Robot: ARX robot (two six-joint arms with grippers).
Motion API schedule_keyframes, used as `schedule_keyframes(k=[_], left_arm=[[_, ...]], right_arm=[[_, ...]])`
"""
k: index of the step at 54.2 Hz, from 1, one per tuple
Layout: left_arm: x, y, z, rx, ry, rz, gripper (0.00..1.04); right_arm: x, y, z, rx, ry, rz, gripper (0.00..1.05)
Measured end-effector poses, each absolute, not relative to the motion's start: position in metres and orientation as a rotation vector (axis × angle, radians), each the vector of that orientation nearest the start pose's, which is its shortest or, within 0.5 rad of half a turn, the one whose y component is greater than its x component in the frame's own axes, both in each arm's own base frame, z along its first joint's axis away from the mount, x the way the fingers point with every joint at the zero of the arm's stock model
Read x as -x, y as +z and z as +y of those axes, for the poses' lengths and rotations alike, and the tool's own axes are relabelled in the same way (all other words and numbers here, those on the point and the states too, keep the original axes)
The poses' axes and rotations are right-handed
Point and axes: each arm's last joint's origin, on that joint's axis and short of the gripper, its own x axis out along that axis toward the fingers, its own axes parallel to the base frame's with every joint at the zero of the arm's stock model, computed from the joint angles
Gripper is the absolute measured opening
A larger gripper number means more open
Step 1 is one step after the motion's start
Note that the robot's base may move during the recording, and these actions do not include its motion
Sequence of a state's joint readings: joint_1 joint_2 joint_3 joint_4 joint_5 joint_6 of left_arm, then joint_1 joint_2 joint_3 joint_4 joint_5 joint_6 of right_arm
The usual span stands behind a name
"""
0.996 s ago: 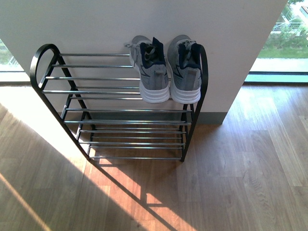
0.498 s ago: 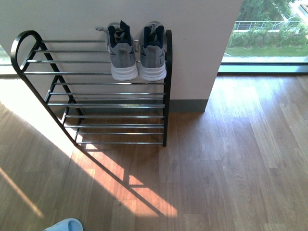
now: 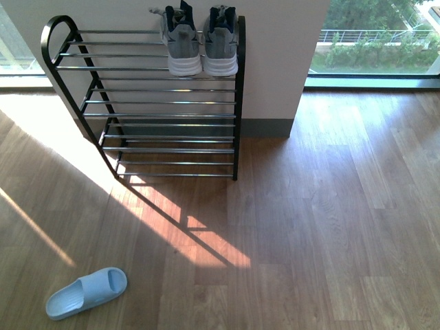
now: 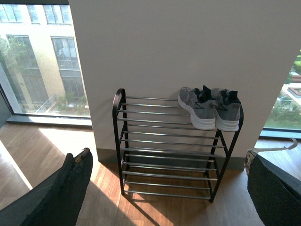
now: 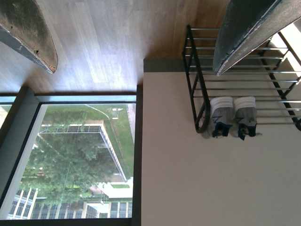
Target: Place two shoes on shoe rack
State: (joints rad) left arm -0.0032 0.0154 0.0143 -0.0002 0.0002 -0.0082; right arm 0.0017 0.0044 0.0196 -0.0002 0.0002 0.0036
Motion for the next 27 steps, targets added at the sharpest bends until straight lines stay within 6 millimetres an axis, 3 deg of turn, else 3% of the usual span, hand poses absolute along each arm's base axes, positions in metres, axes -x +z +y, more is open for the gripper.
schedule_keyframes(k=[27], left_arm=[[-0.0978,0.1672,-0.0003,0.008,-0.004,0.001,0.95]], right_arm=[[-0.0967,0.1698,0.0001,-0.004,-0.001,-0.015,0.96]])
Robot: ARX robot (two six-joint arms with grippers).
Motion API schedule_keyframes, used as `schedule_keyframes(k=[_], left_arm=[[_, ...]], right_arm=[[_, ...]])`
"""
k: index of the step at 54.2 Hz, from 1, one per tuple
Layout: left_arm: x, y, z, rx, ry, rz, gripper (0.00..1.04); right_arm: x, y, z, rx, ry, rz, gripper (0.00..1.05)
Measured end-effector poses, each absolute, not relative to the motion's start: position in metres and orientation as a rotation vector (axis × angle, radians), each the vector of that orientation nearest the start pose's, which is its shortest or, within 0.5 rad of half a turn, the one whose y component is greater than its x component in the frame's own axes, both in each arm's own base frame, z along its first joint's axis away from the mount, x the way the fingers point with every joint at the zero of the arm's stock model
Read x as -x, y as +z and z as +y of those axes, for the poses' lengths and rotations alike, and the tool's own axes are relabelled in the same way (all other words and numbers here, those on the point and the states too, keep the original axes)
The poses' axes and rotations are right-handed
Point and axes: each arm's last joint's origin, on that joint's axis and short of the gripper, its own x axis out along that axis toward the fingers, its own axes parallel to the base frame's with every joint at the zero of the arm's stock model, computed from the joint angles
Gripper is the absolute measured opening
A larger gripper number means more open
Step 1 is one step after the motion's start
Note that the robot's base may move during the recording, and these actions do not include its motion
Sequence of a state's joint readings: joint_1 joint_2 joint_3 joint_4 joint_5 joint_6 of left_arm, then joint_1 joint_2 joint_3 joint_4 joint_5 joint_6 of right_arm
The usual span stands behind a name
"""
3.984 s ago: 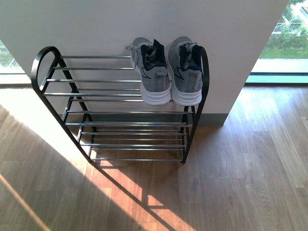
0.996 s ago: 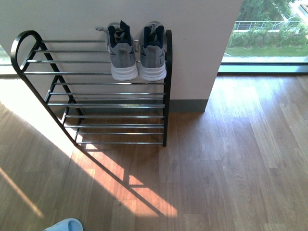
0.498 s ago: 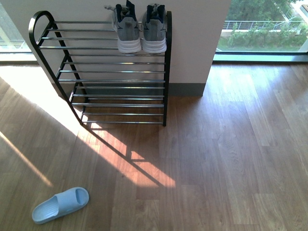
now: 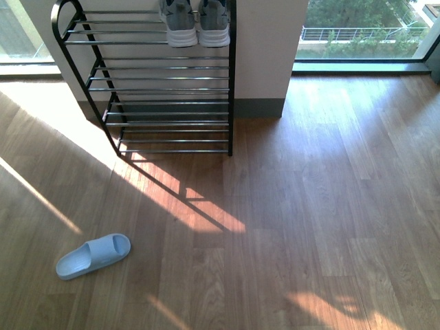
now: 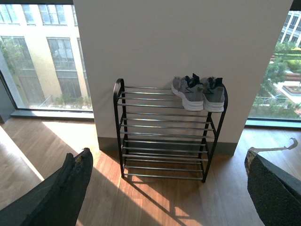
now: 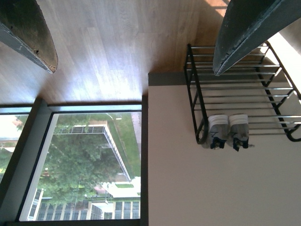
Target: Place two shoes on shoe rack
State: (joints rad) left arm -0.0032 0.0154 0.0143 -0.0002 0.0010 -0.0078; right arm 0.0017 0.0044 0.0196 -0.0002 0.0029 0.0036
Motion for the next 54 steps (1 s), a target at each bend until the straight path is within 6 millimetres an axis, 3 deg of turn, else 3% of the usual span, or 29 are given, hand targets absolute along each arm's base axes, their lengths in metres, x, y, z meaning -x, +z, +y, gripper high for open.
schedule_keyframes(k=[54], left_arm=[[-0.0978,0.1672,-0.0002,0.008,0.0,0.001,0.95]], right_arm=[[-0.0967,0.1698,0.0001,-0.003,0.002,-0.015,0.96]])
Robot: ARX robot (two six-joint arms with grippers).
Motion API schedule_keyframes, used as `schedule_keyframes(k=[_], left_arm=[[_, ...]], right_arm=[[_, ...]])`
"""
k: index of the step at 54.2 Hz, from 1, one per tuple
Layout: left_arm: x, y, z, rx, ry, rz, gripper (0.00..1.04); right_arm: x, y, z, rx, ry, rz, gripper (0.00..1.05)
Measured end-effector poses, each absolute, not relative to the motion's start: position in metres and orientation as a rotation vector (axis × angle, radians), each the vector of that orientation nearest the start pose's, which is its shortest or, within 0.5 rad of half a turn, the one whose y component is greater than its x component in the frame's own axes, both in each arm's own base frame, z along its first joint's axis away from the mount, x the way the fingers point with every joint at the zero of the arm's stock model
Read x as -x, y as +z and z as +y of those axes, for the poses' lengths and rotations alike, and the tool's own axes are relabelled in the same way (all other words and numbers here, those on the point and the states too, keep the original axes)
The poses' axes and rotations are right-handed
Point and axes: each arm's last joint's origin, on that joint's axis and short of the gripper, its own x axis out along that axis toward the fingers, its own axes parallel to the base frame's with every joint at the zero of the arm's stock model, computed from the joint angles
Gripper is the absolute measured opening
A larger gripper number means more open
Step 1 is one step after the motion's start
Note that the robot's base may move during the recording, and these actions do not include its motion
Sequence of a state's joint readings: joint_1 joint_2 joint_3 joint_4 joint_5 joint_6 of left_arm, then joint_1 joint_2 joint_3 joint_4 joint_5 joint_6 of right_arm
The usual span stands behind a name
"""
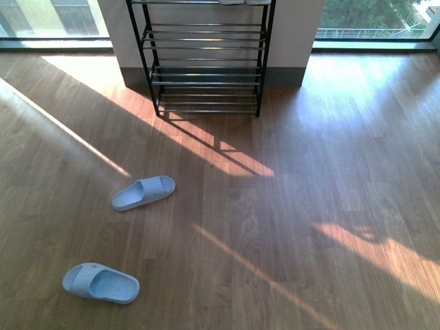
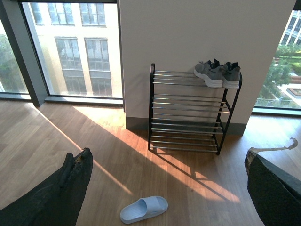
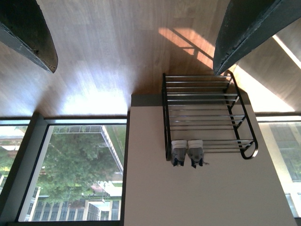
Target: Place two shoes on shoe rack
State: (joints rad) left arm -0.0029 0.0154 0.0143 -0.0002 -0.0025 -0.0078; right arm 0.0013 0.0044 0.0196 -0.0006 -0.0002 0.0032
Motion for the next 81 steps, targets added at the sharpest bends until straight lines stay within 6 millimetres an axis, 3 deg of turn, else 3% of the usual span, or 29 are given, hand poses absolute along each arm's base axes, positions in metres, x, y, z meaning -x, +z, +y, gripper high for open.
schedule_keyframes(k=[81], left_arm=[[-0.0978,0.1672,-0.0002,0.008,-0.003,0.001,0.95]], right_arm=[[-0.0967,0.1699,0.0001,-0.003,0.0,-0.015,0.96]])
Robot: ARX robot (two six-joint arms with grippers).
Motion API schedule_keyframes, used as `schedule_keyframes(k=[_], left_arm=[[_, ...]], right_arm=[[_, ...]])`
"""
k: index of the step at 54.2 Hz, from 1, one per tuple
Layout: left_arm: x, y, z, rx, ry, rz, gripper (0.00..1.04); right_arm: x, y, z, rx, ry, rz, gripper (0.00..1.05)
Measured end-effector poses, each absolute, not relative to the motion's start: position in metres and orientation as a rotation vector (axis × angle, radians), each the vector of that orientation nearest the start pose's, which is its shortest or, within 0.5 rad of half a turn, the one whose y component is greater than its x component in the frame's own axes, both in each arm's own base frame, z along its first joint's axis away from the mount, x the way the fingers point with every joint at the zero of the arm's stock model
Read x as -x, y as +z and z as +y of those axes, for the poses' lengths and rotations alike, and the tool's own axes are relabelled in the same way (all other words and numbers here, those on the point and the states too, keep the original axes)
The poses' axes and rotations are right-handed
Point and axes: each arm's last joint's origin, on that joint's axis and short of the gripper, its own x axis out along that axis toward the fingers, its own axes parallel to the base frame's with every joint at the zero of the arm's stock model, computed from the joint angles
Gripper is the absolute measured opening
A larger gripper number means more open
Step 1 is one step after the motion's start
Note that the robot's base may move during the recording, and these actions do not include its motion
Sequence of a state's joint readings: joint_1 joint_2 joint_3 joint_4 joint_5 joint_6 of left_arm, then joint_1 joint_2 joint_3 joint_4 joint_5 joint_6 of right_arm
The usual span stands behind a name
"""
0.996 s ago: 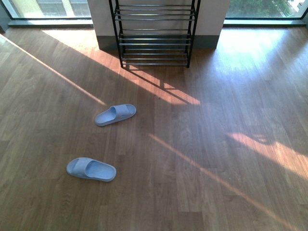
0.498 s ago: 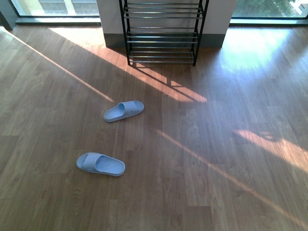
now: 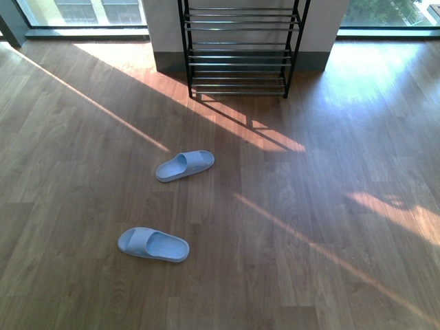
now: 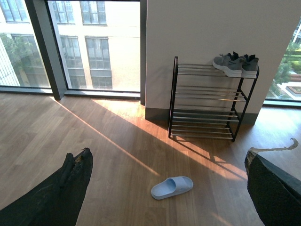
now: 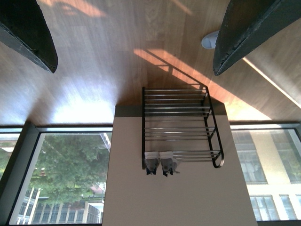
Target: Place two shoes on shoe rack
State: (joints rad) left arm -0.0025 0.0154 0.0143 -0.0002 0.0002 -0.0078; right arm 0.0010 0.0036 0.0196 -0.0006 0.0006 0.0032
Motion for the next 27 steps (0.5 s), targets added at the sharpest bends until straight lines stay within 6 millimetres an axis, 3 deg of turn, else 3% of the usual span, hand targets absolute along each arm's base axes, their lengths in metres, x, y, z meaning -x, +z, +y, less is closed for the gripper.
schedule_keyframes(k=[27], left_arm=[[-0.0978,0.1672,-0.0002,0.008,0.0,0.001,0.95]], right_arm=[[-0.0967,0.1698,0.0001,-0.003,0.003,-0.015,0.96]])
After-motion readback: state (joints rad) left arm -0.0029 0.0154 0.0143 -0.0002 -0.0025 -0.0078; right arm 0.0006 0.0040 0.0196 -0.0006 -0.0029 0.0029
